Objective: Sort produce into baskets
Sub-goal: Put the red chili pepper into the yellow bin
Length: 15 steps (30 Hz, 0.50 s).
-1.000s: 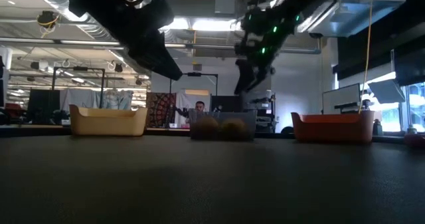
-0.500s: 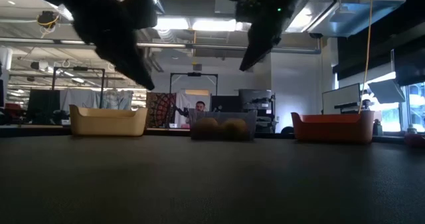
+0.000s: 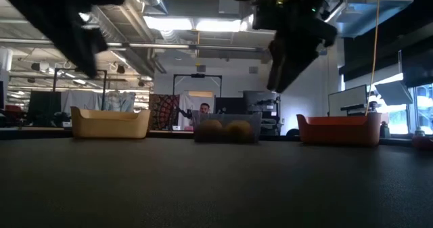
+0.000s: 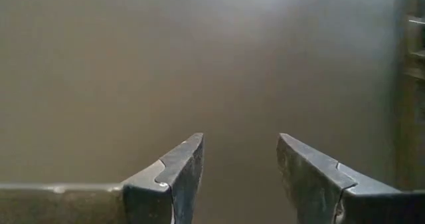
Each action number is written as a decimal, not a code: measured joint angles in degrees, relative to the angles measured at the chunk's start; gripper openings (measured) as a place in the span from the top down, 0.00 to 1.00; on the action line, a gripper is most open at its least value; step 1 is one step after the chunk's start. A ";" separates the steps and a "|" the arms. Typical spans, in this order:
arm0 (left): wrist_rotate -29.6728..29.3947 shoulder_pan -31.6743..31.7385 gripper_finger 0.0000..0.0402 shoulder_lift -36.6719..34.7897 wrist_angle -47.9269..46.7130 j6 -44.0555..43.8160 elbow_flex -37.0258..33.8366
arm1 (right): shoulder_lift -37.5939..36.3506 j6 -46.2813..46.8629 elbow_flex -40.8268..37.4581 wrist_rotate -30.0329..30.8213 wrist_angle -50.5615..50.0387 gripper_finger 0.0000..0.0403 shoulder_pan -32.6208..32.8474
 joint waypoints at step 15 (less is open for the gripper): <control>13.55 -17.99 0.54 6.96 -0.03 -33.94 0.04 | 0.00 2.91 -4.13 -1.05 2.84 0.44 1.40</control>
